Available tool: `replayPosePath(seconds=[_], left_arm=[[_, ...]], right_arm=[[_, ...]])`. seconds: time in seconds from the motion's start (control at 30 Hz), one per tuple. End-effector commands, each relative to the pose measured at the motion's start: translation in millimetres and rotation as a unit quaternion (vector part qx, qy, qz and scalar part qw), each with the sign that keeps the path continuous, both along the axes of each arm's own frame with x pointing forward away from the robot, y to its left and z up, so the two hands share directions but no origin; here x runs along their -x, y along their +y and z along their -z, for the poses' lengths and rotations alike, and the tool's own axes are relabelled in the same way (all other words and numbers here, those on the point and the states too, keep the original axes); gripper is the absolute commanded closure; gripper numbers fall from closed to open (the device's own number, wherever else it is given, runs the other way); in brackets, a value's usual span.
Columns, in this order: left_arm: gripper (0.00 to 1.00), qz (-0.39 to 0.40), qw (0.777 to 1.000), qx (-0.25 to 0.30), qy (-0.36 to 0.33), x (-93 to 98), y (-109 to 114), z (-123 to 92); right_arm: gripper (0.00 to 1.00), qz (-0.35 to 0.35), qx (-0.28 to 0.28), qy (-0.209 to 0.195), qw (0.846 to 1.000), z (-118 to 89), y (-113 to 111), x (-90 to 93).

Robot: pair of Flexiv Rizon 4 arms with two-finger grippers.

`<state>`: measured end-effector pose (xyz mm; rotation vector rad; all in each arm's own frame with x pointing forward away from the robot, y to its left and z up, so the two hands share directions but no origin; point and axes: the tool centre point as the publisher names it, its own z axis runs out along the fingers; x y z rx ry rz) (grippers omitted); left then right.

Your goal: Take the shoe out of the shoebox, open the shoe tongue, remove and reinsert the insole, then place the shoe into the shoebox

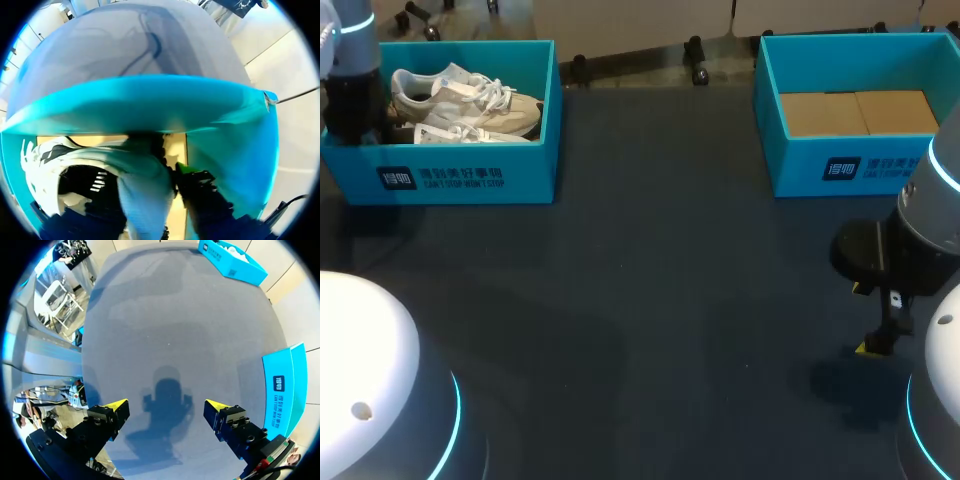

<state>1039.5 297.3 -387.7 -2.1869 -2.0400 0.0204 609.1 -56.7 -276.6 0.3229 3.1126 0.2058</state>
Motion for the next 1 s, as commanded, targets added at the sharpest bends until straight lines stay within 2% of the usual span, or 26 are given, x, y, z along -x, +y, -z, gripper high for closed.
replayPosePath(seconds=[0.03, 0.07, 0.23, 0.57, 1.0], left_arm=[[0.91, 0.001, 1.000, -0.003, 0.004, -2.2, -0.9, 3.8], [1.00, 0.001, 1.000, -0.003, 0.005, -2.1, -0.7, 4.0], [1.00, 0.004, 1.000, -0.003, 0.006, -1.9, 1.9, 1.1], [1.00, 0.003, 1.000, 0.007, 0.008, -7.7, 12.2, -24.1], [1.00, -0.027, 0.999, -0.001, 0.018, -21.2, 3.3, -35.5]], right_arm=[[0.00, 0.000, 0.000, -0.002, 1.000, 1.4, -0.7, 1.7], [0.00, 0.000, 0.000, -0.002, 1.000, 1.4, -0.7, 1.7], [0.00, 0.000, 0.000, -0.002, 1.000, 1.4, -0.7, 1.7], [0.00, 0.000, 0.000, -0.002, 1.000, 1.4, -0.7, 1.7], [0.00, 0.000, 0.000, -0.002, 1.000, 1.4, -0.7, 1.7]])
